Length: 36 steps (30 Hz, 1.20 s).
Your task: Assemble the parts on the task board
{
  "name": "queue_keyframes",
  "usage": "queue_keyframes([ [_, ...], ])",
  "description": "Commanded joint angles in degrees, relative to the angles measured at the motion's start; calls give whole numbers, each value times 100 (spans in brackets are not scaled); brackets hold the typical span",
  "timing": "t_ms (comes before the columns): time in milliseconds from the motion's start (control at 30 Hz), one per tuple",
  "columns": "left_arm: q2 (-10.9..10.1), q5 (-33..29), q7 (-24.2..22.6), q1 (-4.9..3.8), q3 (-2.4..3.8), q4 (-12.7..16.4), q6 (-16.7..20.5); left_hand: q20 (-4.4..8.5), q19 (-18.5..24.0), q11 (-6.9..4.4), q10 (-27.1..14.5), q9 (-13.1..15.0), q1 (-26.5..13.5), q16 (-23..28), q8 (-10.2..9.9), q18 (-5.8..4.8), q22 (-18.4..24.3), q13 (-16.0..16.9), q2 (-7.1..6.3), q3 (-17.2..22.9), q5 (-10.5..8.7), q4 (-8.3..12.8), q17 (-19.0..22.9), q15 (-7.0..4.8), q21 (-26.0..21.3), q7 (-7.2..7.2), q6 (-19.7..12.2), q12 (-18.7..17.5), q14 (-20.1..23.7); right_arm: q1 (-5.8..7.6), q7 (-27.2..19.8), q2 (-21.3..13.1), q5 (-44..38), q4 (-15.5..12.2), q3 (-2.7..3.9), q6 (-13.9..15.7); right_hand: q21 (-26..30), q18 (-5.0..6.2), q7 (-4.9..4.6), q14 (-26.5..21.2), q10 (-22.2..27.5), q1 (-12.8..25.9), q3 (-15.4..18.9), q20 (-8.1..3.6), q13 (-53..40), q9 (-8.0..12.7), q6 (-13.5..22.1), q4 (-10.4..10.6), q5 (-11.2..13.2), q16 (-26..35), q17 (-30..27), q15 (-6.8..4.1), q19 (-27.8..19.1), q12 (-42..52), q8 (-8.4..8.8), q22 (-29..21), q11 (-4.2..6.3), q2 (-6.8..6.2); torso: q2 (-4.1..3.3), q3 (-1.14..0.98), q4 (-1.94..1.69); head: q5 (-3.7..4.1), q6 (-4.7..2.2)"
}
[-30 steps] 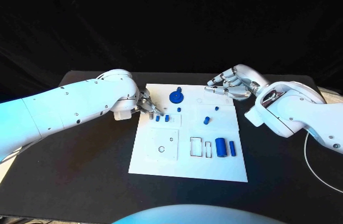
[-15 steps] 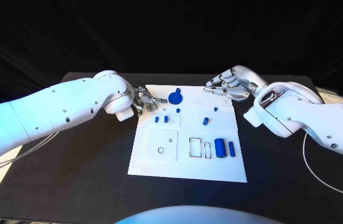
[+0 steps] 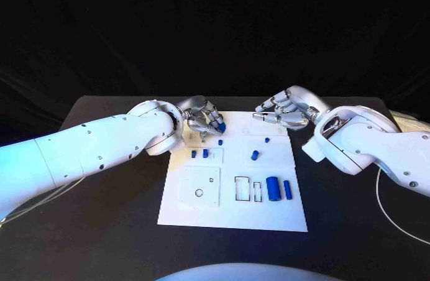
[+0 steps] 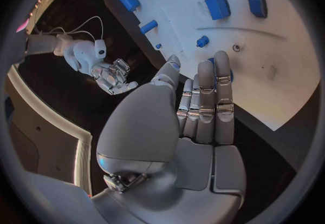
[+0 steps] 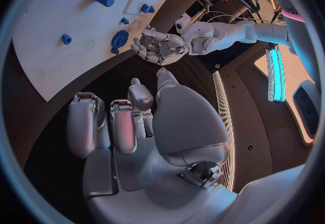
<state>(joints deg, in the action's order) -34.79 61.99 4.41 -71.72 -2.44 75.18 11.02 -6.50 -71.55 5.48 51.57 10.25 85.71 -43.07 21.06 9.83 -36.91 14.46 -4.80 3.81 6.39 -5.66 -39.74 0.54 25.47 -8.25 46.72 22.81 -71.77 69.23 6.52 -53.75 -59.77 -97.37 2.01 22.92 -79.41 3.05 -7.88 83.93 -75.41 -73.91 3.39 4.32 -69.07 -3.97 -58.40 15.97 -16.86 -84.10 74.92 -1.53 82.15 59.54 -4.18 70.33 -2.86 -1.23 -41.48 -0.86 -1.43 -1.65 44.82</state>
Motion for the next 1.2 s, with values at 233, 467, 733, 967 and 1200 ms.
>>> queue_keyframes([
  [233, 239, 2096, -111, 117, -29, -136, -3, 158, -1188, -101, 628, -377, -41, -3120, -560, -236, -1774, -672, -128, 376, -5, 58, -2916, -104, 2299, 73, 713, -503, -1393, -3, -45, 10, -46, -14, -1, -55, 39, 101, 24, 420, 28, -63, 44, -3, 6, -7, -20, 7, -44, 25, 698, -9, -31, 6, -12, -7, 12, 20, -4, -1, -3, 45, -2],
  [467, 353, 2428, 239, 149, -33, -175, -364, 191, -1336, -140, 930, -508, -232, -3464, -817, -362, -2552, -872, -230, 465, -13, -12, -3193, -140, 3183, 88, 981, -659, -1471, -3, -46, 12, -46, -20, -1, -52, 36, 100, 25, 420, 27, -68, 51, -3, 7, -8, -21, 8, -59, 26, 698, -9, -28, 7, -12, 0, 11, 24, -1, 1, -1, 53, 14],
  [733, 420, 2577, 419, 157, -33, -161, -611, 217, -1401, -168, 1126, -543, -219, -3352, -893, -419, -2893, -951, -206, 611, -7, -17, -2939, -166, 3572, 107, 1190, -768, -1446, -3, -47, 16, -46, -20, -1, -53, 36, 100, 25, 420, 27, -68, 51, -3, 7, -8, -21, 8, -59, 26, 698, -9, -28, 7, -12, 0, 11, 24, 2, 1, -10, 59, 38],
  [967, 452, 2657, 531, 157, -32, -165, -761, 232, -1413, -181, 1277, -579, -161, -3339, -989, -446, -3065, -1019, -204, 816, 0, 11, -2839, -179, 3757, 113, 1309, -910, -1443, -3, -48, 20, -46, -18, -1, -56, 36, 100, 25, 420, 27, -68, 51, -3, 7, -8, -21, 8, -59, 26, 698, -9, -28, 7, -12, 0, 11, 24, 2, 1, -11, 65, 41],
  [1200, 507, 2675, 565, 163, -32, -213, -814, 241, -1441, -196, 1442, -599, -83, -3354, -1057, -499, -3327, -1050, -180, 1106, 3, 70, -2791, -199, 4052, 120, 1432, -1029, -1440, -3, -50, 26, -46, -15, -1, -59, 36, 100, 25, 420, 27, -68, 51, -3, 7, -8, -21, 8, -59, 26, 698, -9, -28, 7, -12, 0, 11, 24, 4, 2, -7, 64, 37],
])
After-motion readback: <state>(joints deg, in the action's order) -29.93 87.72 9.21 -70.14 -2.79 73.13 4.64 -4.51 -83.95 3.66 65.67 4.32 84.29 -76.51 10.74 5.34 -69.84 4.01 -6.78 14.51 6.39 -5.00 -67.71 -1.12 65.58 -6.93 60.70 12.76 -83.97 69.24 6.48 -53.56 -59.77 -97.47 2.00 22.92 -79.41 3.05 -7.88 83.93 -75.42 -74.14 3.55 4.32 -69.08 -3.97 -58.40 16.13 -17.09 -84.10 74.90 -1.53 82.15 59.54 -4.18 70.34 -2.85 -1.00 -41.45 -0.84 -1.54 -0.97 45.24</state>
